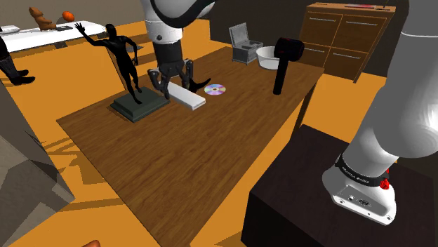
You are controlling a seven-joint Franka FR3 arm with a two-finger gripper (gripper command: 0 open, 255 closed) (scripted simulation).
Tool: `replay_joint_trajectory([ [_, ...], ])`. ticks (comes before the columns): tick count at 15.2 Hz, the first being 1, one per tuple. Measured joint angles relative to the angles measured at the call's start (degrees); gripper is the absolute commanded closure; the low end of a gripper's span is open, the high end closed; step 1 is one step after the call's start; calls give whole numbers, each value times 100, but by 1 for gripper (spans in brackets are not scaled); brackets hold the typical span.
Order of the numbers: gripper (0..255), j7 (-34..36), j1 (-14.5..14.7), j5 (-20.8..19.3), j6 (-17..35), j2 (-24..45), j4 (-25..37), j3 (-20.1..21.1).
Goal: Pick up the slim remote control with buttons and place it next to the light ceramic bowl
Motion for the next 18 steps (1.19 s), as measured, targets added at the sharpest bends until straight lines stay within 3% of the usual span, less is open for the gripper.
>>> replay_joint_trajectory([
  [6, 255, -542, -336, 218, 67, -575, -613, -170],
  [18, 255, -2229, -1133, 534, 275, -1775, -2016, -951],
])
